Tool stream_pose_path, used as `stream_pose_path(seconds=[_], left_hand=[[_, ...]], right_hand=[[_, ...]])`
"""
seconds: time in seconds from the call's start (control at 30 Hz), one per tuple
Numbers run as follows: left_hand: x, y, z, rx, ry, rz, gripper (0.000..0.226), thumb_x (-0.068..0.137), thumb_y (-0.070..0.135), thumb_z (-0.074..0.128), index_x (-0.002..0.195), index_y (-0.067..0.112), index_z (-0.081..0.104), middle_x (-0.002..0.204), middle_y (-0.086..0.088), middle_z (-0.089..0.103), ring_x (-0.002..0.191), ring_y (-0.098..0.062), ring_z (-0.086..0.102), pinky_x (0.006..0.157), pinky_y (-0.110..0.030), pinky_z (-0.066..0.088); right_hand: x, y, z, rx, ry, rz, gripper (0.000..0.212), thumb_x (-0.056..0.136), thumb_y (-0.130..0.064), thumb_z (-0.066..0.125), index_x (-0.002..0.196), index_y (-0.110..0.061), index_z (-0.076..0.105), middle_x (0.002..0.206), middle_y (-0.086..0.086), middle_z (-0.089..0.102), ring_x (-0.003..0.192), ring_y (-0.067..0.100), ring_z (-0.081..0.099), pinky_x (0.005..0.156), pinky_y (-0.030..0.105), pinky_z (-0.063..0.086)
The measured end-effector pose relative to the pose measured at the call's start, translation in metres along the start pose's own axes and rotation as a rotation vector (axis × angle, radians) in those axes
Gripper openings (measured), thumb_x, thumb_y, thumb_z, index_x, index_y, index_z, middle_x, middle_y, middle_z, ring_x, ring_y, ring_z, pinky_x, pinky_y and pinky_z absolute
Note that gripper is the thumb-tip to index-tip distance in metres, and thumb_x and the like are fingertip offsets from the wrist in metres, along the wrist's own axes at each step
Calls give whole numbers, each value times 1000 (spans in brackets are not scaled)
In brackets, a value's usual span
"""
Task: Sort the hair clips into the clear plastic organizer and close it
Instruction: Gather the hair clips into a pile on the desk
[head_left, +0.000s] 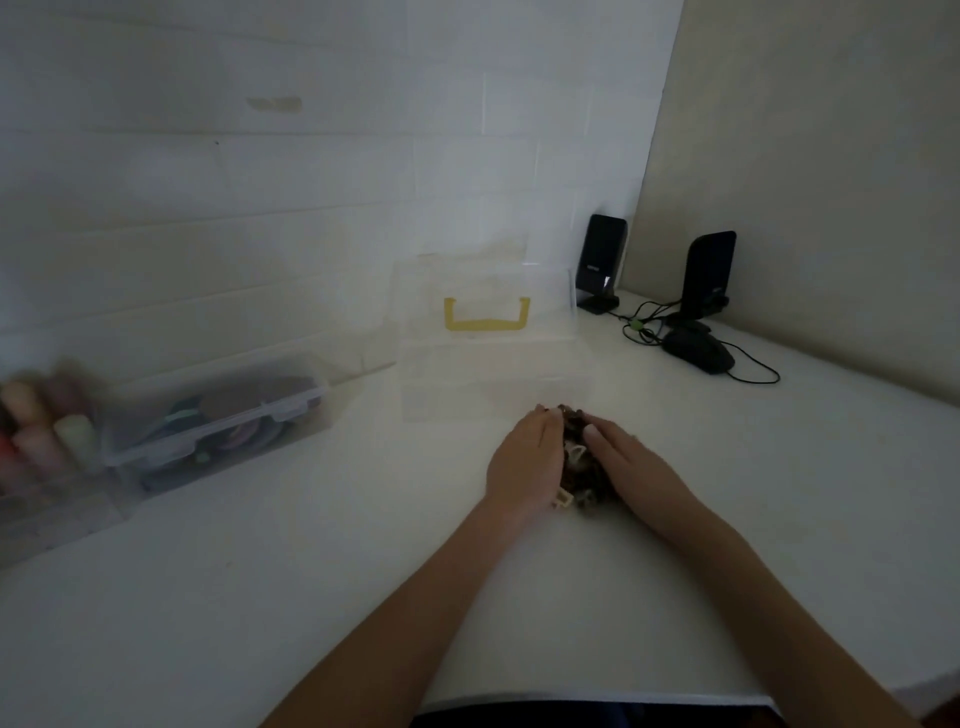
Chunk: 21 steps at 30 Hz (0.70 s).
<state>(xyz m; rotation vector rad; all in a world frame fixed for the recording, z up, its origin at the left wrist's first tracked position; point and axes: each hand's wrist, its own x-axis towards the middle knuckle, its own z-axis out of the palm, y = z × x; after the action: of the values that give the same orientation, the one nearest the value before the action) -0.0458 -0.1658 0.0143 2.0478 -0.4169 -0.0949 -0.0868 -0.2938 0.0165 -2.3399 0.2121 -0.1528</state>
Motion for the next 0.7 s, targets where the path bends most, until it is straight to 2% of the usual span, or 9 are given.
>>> stream_pose_path(seconds=[0.1,0.2,0.27,0.33,0.4,0.5,0.53,0.6,0.7], left_hand=[[-6,-4,1,-152,79,7,43,101,33,27,124,16,59,128,-4,58,118,-16,52,103,-29,36],[-22,-7,2,-243,117,25,38,101,30,31,113,17,65,114,-2,64,106,-13,58,96,-28,43],[-33,-4,-2,-245,155,46,36,101,30,31,110,19,64,107,5,62,102,-8,56,89,-14,42],[-38,0,-9,-228,252,100,32,101,28,30,110,22,60,100,16,56,101,-6,52,89,-10,38],[-45,2,-12,-83,313,157,32,101,29,29,118,23,55,112,20,53,115,-9,49,105,-22,34],[-61,-5,-2,202,301,265,46,100,33,24,139,15,39,148,-2,38,141,-18,28,116,-32,20],[-66,-5,2,150,316,261,44,100,28,22,137,10,38,146,-16,40,139,-32,33,113,-42,28],[-66,-19,16,-17,233,241,35,97,11,20,125,0,38,125,-39,51,117,-59,46,90,-66,42],[-66,-24,28,121,235,246,37,85,6,36,121,-1,38,115,-45,53,105,-66,48,76,-69,45]], right_hand=[[-17,-11,10,36,46,-78,43,96,-49,28,132,-31,44,126,-2,56,115,19,52,93,31,38],[-28,-18,18,156,68,-142,31,97,-42,32,115,-31,55,103,-9,61,95,8,57,77,18,41],[-28,-19,19,264,142,-134,29,98,-39,32,105,-28,58,94,-13,61,88,3,56,69,9,39],[-15,-17,12,324,296,-102,33,99,-37,31,106,-22,59,94,-10,60,90,8,55,70,14,38],[3,-14,1,277,318,-104,38,99,-38,29,112,-18,59,100,-5,60,95,11,54,74,21,36],[27,-5,-4,97,162,-209,39,99,-39,31,115,-18,59,105,-3,62,96,11,55,74,15,37],[33,-3,-3,32,123,-246,40,98,-41,32,116,-18,59,108,-3,63,98,9,55,76,13,37],[42,0,0,-64,80,-318,47,96,-46,31,117,-16,61,112,-2,64,101,9,56,79,16,37],[41,-8,7,-12,11,-361,46,96,-41,33,105,-10,66,102,0,66,92,4,57,76,13,38]])
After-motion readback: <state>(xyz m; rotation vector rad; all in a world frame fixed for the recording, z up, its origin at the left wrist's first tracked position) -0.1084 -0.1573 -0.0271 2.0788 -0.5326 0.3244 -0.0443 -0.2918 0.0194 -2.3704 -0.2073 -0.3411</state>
